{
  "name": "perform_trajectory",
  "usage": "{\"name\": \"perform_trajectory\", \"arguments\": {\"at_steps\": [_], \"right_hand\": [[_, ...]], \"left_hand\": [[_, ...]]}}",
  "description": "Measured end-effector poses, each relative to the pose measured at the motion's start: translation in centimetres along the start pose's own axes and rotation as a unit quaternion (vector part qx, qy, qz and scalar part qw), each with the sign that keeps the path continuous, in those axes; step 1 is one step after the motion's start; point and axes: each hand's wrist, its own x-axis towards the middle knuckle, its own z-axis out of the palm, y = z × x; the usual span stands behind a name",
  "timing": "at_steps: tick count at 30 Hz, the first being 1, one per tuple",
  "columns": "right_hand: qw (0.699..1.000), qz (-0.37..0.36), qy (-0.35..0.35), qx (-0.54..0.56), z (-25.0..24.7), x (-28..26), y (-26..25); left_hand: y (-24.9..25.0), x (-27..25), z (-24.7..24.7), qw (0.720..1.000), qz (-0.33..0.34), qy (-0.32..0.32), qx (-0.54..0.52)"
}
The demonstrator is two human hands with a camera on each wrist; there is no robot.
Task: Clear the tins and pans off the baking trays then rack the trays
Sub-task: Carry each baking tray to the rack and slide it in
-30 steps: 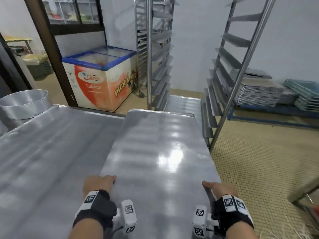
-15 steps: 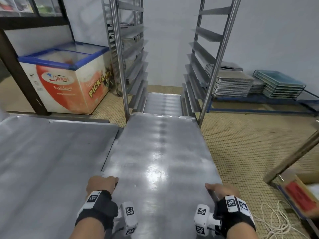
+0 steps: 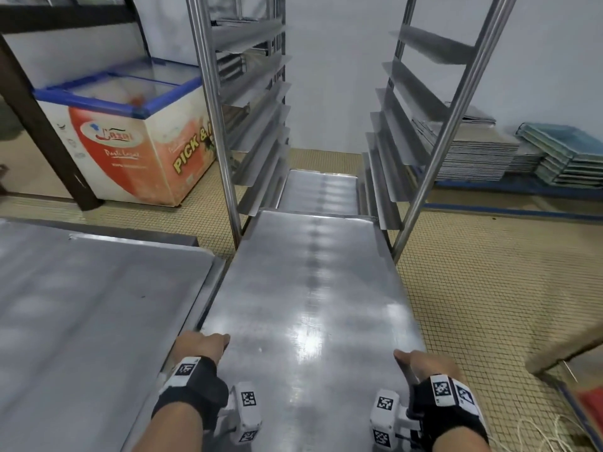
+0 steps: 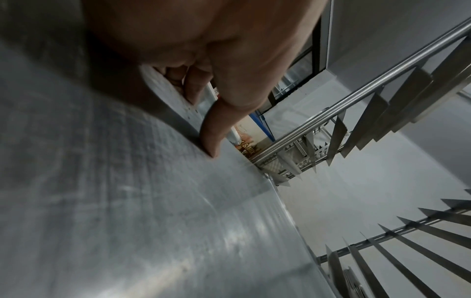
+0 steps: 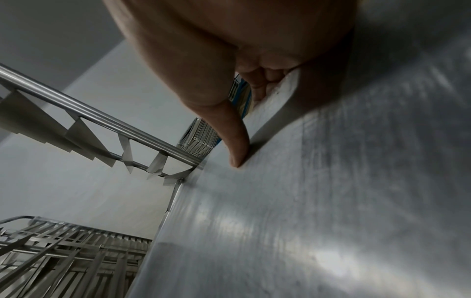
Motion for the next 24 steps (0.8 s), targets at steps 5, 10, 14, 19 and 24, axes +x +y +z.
{"name": "perform_trajectory", "arguments": {"at_steps": [5,10,14,19,24], "right_hand": [[1.000,-0.006,0.000,0.014,2.1,3.7,-3.2],[0.998,0.039,-0.017,0.037,3.5,6.8,-5.5],[0.999,0.032,-0.010,0.007,5.0,9.2,-6.8],[1.000,0.021,-0.003,-0.005,7.2,11.5,-8.9],[1.000,0.014,0.016,0.002,9.4,14.0,-11.0]], "left_hand": [[3.4,2.6,2.1,1.000,-0.023,0.011,-0.014],[5.8,5.5,4.0,1.000,-0.015,-0.011,0.015],[7.3,7.7,5.5,1.000,-0.015,-0.014,0.014],[9.1,10.6,7.6,1.000,-0.023,-0.009,-0.002],[11.7,13.3,9.2,1.000,-0.013,-0.011,0.010]]}}
